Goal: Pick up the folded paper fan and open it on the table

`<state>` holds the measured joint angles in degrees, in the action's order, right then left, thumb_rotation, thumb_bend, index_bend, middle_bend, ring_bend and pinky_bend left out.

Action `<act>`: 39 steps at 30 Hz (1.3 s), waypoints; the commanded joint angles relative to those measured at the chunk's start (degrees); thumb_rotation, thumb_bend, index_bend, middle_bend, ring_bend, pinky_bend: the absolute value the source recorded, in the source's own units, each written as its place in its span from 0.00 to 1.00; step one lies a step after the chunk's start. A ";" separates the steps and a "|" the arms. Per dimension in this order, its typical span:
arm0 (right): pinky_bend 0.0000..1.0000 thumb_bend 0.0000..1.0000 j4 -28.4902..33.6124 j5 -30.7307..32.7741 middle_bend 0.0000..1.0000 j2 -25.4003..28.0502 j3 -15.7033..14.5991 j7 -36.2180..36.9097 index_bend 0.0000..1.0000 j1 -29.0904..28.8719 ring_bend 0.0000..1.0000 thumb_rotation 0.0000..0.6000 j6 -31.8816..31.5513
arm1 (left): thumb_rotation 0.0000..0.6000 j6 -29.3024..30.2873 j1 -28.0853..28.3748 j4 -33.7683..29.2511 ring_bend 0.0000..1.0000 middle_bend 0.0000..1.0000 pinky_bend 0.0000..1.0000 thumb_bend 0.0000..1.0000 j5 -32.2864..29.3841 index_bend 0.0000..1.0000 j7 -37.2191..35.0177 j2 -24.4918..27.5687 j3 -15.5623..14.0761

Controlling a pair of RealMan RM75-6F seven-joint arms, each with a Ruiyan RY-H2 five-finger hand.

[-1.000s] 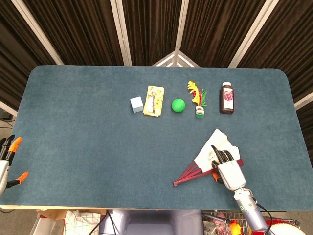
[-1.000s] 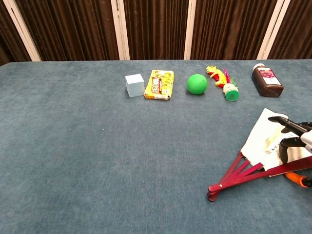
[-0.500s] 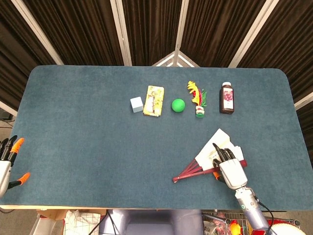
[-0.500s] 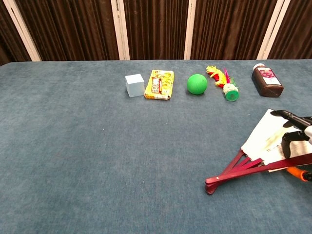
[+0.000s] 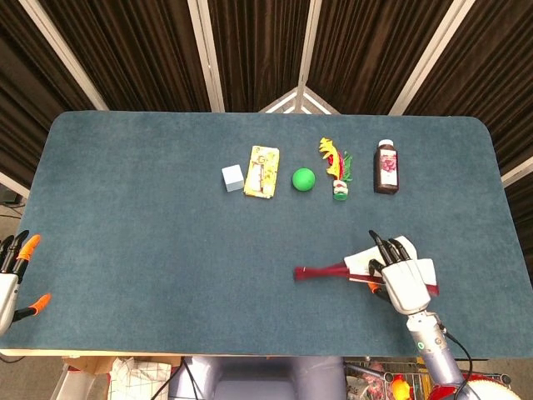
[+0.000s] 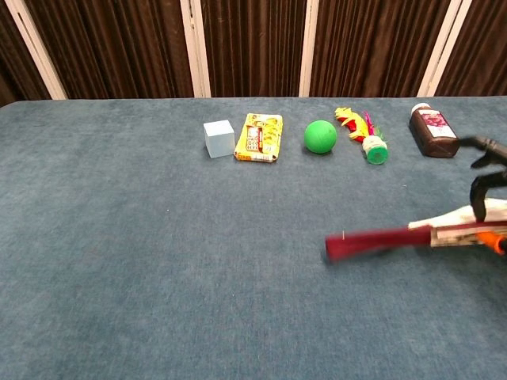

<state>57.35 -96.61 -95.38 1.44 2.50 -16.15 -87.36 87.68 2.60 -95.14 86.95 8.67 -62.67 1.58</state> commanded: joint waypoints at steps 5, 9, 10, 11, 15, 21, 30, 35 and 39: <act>0.21 0.40 5.96 -0.65 0.11 4.41 2.31 -2.41 0.72 -1.95 0.23 1.00 -1.28 | 1.00 0.13 -0.06 -0.06 0.00 0.00 0.00 0.21 0.22 0.00 -0.06 0.04 -0.11; 0.21 0.39 10.02 -0.90 0.11 6.75 3.08 -3.83 0.73 -2.89 0.23 1.00 -1.05 | 1.00 -0.05 0.03 -0.12 0.00 0.00 0.00 0.21 0.18 0.00 0.03 -0.01 -0.12; 0.21 0.39 10.89 -0.97 0.11 7.31 3.30 -4.19 0.73 -3.17 0.23 1.00 -0.95 | 1.00 -0.07 0.04 -0.11 0.00 0.00 0.00 0.21 0.17 0.00 0.02 -0.01 -0.11; 0.21 0.39 11.49 -1.08 0.11 7.73 3.45 -4.41 0.73 -3.43 0.23 1.00 -0.81 | 1.00 -0.10 0.05 -0.11 0.00 0.00 0.00 0.21 0.17 0.00 0.01 -0.02 -0.12; 0.21 0.39 15.18 -1.30 0.11 10.52 4.35 -5.73 0.73 -5.10 0.23 1.00 0.82 | 1.00 -0.31 0.14 -0.11 0.00 0.00 0.00 0.21 0.14 0.00 0.16 -0.07 -0.17; 0.21 0.39 22.34 -0.31 0.11 15.05 6.90 -6.34 0.74 -8.27 0.23 1.00 4.37 | 1.00 -1.05 0.69 0.23 0.00 0.00 0.00 0.21 0.37 0.00 -0.05 -0.37 -0.15; 0.21 0.39 32.50 0.39 0.11 21.91 12.23 -8.65 0.75 -15.54 0.23 1.00 11.80 | 1.00 -2.32 3.01 3.52 0.00 0.00 0.00 0.21 1.48 0.00 -5.16 -3.45 1.07; 0.21 0.40 39.04 1.44 0.11 24.59 15.07 -8.86 0.76 -20.01 0.23 1.00 16.57 | 1.00 -3.11 4.43 5.55 0.00 0.00 0.00 0.21 3.15 0.00 -10.55 -5.33 1.02; 0.21 0.40 45.35 4.26 0.11 24.82 16.77 -8.08 0.76 -23.02 0.23 1.00 20.39 | 1.00 -3.83 5.33 6.57 0.00 0.00 0.00 0.21 4.35 0.00 -14.50 -5.84 0.55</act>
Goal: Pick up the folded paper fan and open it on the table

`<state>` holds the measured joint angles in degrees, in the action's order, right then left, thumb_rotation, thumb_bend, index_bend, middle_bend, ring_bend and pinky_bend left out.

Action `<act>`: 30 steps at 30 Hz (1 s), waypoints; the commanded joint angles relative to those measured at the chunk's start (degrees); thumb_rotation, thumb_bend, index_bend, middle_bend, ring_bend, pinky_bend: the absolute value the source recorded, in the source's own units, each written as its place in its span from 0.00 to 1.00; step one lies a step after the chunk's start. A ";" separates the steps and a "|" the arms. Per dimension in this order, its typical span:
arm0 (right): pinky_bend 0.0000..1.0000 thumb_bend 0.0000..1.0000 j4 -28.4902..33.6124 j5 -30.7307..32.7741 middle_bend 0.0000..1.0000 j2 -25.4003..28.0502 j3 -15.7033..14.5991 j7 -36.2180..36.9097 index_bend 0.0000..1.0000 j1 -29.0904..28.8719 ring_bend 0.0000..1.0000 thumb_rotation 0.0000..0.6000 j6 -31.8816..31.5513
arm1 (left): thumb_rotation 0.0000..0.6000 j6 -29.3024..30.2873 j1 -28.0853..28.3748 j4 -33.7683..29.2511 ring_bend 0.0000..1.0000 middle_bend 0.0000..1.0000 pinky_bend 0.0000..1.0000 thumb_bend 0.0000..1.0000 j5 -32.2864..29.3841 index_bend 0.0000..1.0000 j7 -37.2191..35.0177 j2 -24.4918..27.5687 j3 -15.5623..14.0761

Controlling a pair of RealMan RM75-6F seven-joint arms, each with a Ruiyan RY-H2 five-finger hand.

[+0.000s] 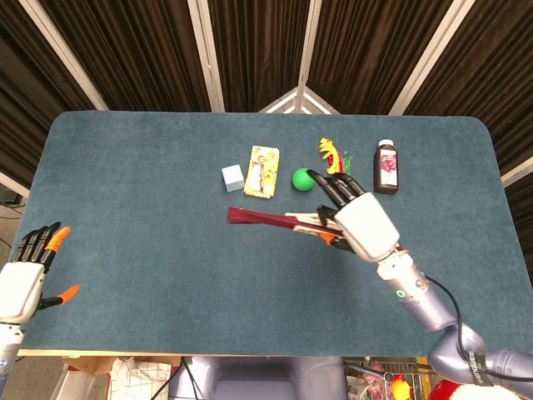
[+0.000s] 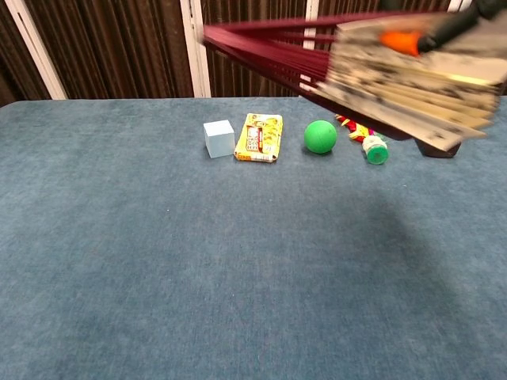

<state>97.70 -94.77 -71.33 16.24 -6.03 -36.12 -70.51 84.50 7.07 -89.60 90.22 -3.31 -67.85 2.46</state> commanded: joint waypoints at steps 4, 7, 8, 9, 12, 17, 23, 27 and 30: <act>0.21 0.40 9.34 5.16 0.11 -0.47 3.60 -1.69 0.77 -6.09 0.23 1.00 6.50 | 1.00 -0.64 1.24 1.46 0.00 0.00 0.00 0.21 1.93 0.00 -5.29 -0.48 -0.75; 0.21 0.40 10.60 7.01 0.11 -2.11 4.37 -4.72 0.79 -8.20 0.23 1.00 8.12 | 1.00 -0.13 1.50 1.78 0.00 0.00 0.00 0.21 2.66 0.00 -7.63 -0.49 -0.83; 0.21 0.40 10.86 7.45 0.11 -2.67 4.49 -5.27 0.79 -8.70 0.23 1.00 8.46 | 1.00 -0.02 1.59 1.87 0.00 0.00 0.00 0.21 2.88 0.00 -8.37 -0.51 -0.86; 0.21 0.40 11.16 8.23 0.11 -3.50 4.62 -6.01 0.79 -9.31 0.23 1.00 8.84 | 1.00 0.07 1.73 2.03 0.00 0.00 0.00 0.21 3.15 0.00 -9.39 -0.53 -0.91; 0.21 0.40 11.41 10.14 0.11 -6.63 4.88 -8.11 0.82 -11.39 0.23 1.00 9.80 | 1.00 0.02 2.36 2.37 0.00 0.00 0.00 0.21 3.93 0.00 -12.55 -0.76 -1.08; 0.21 0.40 9.38 12.26 0.11 -12.97 4.92 -10.37 0.82 -14.53 0.23 1.00 10.20 | 1.00 -0.60 3.64 2.60 0.00 0.00 0.00 0.20 5.65 0.00 -17.69 -1.11 -1.82; 0.21 0.40 6.68 14.26 0.11 -19.68 5.14 -10.68 0.83 -17.61 0.23 1.00 10.27 | 1.00 -3.08 5.80 3.52 0.00 0.00 0.00 0.20 5.31 0.00 -22.63 -2.11 -1.71; 0.21 0.40 5.29 14.74 0.11 -21.69 5.23 -11.28 0.83 -18.78 0.23 1.00 10.43 | 1.00 -4.68 7.04 4.53 0.00 0.00 0.00 0.20 4.86 0.00 -24.84 -3.12 -1.49; 0.21 0.40 4.66 15.13 0.11 -22.67 5.42 -11.20 0.83 -19.25 0.23 1.00 10.24 | 1.00 -5.57 7.85 5.25 0.00 0.00 0.00 0.20 4.90 0.01 -26.20 -3.74 -1.50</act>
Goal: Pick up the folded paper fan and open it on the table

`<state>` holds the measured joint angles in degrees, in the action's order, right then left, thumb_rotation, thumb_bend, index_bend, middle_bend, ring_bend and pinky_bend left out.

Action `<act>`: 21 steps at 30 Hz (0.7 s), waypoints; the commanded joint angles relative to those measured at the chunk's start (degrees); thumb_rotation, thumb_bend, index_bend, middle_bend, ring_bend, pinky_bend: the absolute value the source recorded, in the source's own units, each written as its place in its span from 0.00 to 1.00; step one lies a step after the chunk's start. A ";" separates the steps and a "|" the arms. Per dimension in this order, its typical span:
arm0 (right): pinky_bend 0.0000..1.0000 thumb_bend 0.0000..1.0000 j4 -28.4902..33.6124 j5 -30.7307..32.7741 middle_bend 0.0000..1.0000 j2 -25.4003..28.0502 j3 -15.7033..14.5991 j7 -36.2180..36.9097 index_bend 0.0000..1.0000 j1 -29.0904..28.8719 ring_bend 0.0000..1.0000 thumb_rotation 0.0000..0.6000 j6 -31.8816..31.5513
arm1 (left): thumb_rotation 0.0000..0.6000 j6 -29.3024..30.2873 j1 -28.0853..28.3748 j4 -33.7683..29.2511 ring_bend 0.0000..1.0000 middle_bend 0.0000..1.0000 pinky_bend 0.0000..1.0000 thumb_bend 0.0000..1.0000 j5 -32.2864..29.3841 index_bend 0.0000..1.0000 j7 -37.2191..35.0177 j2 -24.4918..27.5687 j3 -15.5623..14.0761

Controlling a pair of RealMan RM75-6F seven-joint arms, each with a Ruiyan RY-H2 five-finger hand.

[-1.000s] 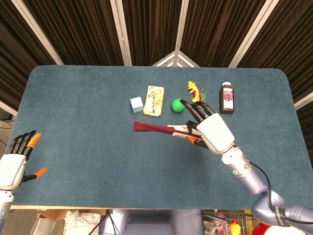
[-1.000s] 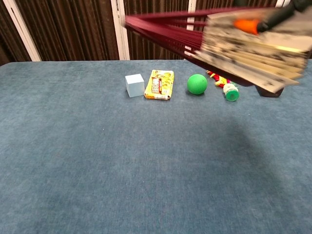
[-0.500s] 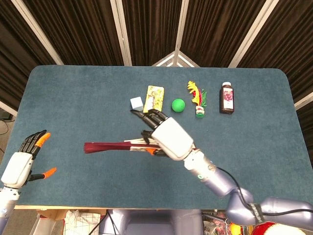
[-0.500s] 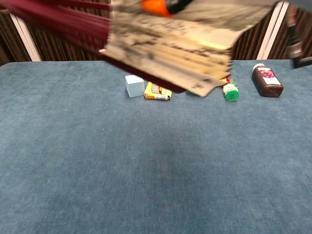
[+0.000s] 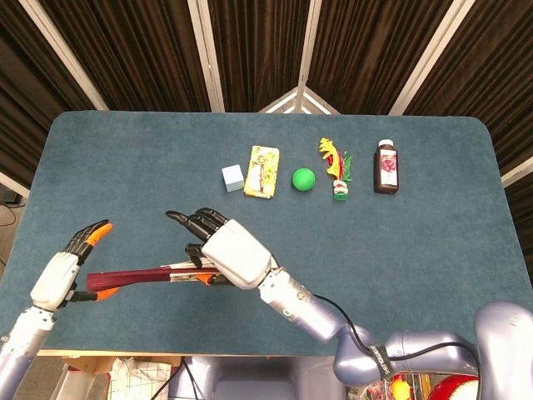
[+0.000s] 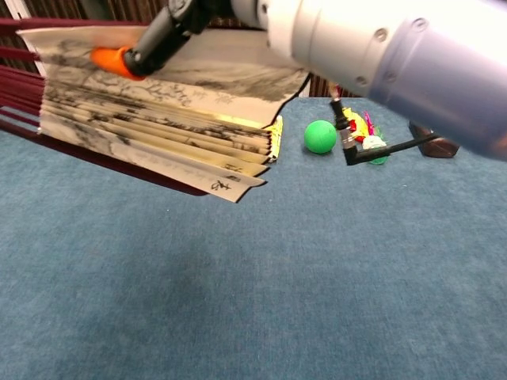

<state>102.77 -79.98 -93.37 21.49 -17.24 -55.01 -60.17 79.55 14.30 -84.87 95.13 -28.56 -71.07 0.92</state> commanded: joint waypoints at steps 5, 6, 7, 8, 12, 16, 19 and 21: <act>0.21 0.40 -0.95 0.27 0.11 -1.40 0.55 0.28 0.84 -0.90 0.23 1.00 -0.77 | 1.00 -1.69 2.07 2.14 0.00 0.00 0.00 0.20 0.34 0.03 -2.86 -2.07 0.13; 0.21 0.40 -0.94 0.27 0.11 -1.44 0.64 0.28 0.84 -0.97 0.23 1.00 -0.89 | 1.00 -1.80 2.34 2.32 0.00 0.00 0.00 0.20 0.52 0.03 -3.28 -2.40 0.10; 0.21 0.40 -0.83 0.26 0.11 -1.43 0.71 0.22 0.84 -1.05 0.23 1.00 -0.96 | 1.00 -1.94 2.64 2.45 0.00 0.00 0.00 0.20 0.74 0.04 -3.80 -2.79 0.06; 0.21 0.40 -0.70 0.29 0.11 -1.42 0.75 0.12 0.84 -1.12 0.23 1.00 -1.00 | 1.00 -2.02 2.91 2.62 0.00 0.00 0.00 0.20 0.86 0.04 -4.26 -3.21 0.07; 0.21 0.41 -0.05 0.42 0.11 -1.38 0.97 -0.28 0.84 -1.44 0.23 1.00 -1.21 | 1.00 -2.45 4.37 3.06 0.00 0.00 0.00 0.20 1.67 0.06 -6.60 -5.23 0.23; 0.21 0.41 0.56 0.79 0.11 -1.54 1.01 -0.76 0.84 -1.79 0.23 1.00 -1.21 | 1.00 -2.89 5.89 3.16 0.00 0.01 0.01 0.20 2.71 0.11 -10.12 -6.97 0.08; 0.21 0.41 0.92 1.01 0.11 -1.48 0.90 -1.15 0.84 -1.96 0.23 1.00 -1.18 | 1.00 -2.72 6.89 3.23 0.00 0.02 0.01 0.21 3.54 0.14 -13.02 -8.19 0.01; 0.21 0.41 1.04 1.15 0.11 -1.54 0.83 -1.21 0.84 -1.99 0.23 1.00 -1.30 | 1.00 -3.13 7.74 3.40 0.00 0.03 0.01 0.22 4.09 0.15 -15.13 -8.92 -0.24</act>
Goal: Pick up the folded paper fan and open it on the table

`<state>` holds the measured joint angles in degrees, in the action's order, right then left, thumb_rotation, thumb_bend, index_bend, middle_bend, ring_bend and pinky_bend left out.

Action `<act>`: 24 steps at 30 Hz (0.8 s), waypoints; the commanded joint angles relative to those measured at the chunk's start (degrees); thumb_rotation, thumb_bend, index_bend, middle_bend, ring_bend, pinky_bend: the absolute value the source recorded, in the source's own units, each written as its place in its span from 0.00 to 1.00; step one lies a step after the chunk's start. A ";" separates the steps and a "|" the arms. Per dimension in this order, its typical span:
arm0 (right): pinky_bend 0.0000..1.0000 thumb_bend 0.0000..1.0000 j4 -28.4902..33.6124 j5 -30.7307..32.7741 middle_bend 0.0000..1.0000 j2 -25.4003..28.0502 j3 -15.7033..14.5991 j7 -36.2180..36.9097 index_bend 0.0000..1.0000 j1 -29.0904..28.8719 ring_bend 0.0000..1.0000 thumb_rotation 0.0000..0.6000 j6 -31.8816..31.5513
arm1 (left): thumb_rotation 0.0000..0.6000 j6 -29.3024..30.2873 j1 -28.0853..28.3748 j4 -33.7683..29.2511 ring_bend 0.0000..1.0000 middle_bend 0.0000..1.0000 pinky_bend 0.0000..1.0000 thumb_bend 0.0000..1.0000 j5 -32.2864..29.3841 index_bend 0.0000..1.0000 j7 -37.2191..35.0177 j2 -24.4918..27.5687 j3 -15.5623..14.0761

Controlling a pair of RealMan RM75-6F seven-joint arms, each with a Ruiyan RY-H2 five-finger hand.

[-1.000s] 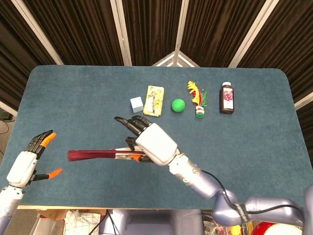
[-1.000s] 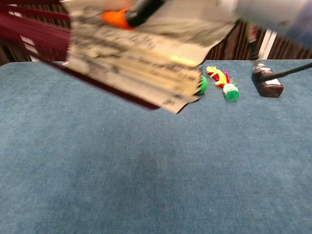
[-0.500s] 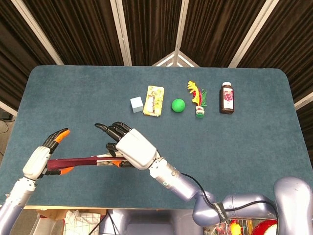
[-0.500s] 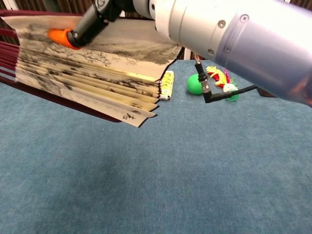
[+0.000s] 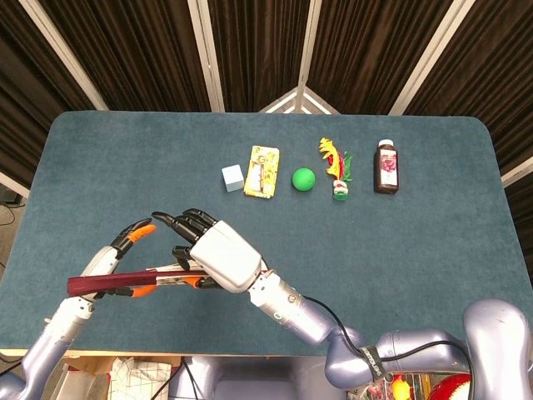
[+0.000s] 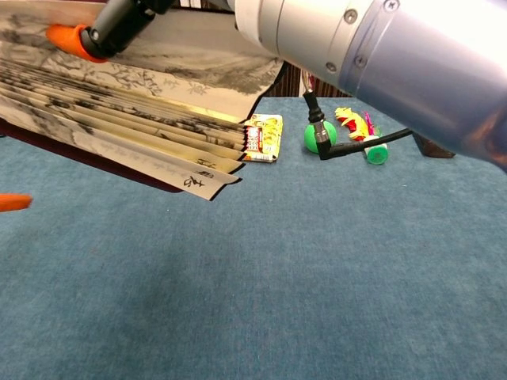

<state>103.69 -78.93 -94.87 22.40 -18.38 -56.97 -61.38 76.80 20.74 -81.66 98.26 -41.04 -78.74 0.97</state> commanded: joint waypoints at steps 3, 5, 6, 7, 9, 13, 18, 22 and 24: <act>0.21 0.41 0.33 0.19 0.11 0.00 -0.29 -0.11 0.84 0.04 0.23 1.00 -0.35 | 1.00 -1.14 2.63 0.30 0.00 0.05 0.01 0.24 2.13 0.18 -6.34 -2.13 -1.11; 0.21 0.41 0.49 0.10 0.11 0.17 -0.39 -0.17 0.84 0.11 0.23 1.00 -0.56 | 1.00 -1.21 3.39 0.70 0.00 0.06 0.01 0.25 3.08 0.19 -8.73 -2.92 -1.70; 0.21 0.41 0.61 0.04 0.11 0.23 -0.43 -0.15 0.84 0.17 0.23 1.00 -0.72 | 1.00 -1.09 3.70 1.01 0.00 0.06 0.01 0.25 3.52 0.19 -9.99 -3.37 -1.98; 0.21 0.41 0.73 -0.03 0.11 0.33 -0.45 -0.12 0.84 0.25 0.23 1.00 -0.89 | 1.00 -1.09 4.03 1.32 0.00 0.07 0.01 0.26 3.97 0.19 -11.35 -3.83 -2.35; 0.21 0.41 0.90 -0.10 0.11 0.60 -0.49 -0.04 0.84 0.36 0.23 1.00 -1.09 | 1.00 -0.97 4.65 2.27 0.00 0.08 0.02 0.29 4.70 0.20 -13.64 -4.71 -2.90; 0.21 0.41 1.30 -0.45 0.11 1.21 -0.77 0.00 0.84 0.65 0.23 1.00 -1.48 | 1.00 -0.25 5.40 4.89 0.00 0.10 0.05 0.35 5.58 0.23 -16.57 -7.02 -3.62; 0.21 0.41 1.59 -0.73 0.11 1.89 -1.05 0.33 0.84 1.08 0.23 1.00 -2.02 | 1.00 1.21 5.53 8.05 0.00 0.13 0.07 0.42 5.17 0.29 -18.93 -9.36 -3.70; 0.21 0.41 1.85 -1.00 0.11 2.33 -1.40 0.87 0.84 1.38 0.23 1.00 -2.26 | 1.00 1.94 5.75 9.96 0.00 0.16 0.09 0.44 3.82 0.34 -20.66 -10.76 -2.87; 0.21 0.41 1.93 -1.23 0.11 2.51 -1.60 0.92 0.84 1.48 0.23 1.00 -2.37 | 1.00 2.38 5.88 10.59 0.00 0.17 0.09 0.44 3.31 0.35 -21.49 -11.24 -2.49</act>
<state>105.61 -80.15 -92.37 20.81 -17.47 -55.51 -63.72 78.86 26.49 -71.48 101.93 -62.07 -89.62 -1.82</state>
